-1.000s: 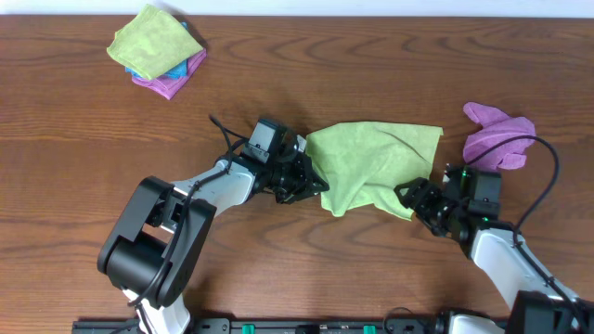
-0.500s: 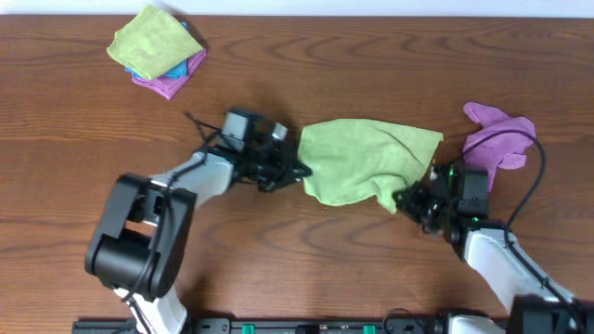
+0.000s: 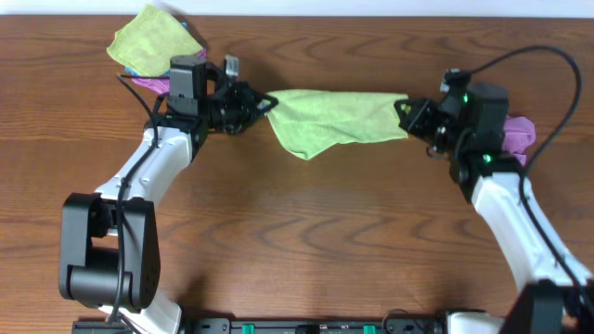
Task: Fold the cloth
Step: 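Lift the green cloth with both grippers and stretch it between them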
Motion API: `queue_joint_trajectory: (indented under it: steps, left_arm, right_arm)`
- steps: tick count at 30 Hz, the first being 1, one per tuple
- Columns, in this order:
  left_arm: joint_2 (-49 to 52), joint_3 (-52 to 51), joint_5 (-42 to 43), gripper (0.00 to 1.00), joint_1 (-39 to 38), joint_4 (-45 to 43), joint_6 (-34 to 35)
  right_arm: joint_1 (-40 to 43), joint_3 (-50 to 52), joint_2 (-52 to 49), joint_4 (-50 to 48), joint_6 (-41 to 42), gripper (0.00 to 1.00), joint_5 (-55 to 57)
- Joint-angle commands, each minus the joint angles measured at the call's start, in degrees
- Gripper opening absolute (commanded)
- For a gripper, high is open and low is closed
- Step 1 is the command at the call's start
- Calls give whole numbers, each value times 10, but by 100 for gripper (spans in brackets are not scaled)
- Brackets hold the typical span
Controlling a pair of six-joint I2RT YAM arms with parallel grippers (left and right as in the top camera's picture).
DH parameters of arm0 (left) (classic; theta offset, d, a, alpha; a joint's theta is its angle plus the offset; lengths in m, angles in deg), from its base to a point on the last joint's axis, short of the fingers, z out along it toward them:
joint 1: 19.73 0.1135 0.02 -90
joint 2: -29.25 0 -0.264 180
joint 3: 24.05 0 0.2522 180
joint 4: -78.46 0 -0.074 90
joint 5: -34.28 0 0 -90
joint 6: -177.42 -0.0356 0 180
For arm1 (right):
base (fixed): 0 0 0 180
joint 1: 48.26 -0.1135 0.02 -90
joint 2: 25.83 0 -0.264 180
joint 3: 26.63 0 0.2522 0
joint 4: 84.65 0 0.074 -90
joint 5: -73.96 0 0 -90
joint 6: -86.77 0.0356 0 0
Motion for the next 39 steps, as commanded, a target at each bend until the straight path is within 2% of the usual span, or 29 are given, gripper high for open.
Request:
queue_joint_trajectory:
  steps: [1, 10, 18, 26, 39]
  left_arm:
    - [-10, 35, -61, 6, 2, -2, -17]
    - [35, 134, -94, 6, 2, -5, -38]
    - [47, 186, -92, 6, 11, 13, -53]
    - [47, 190, -43, 6, 18, 164, -136]
    - [47, 190, -54, 6, 18, 470, -309]
  right_arm:
    - [-4, -50, -38, 0, -7, 2, 8]
    - [-4, -174, -122, 2, -18, 2, 15]
    - [-3, -219, -137, 20, -37, 2, 16]
    - [-3, -223, -135, 136, -86, 2, -17]
    - [-3, -223, -130, 381, -205, 2, 6]
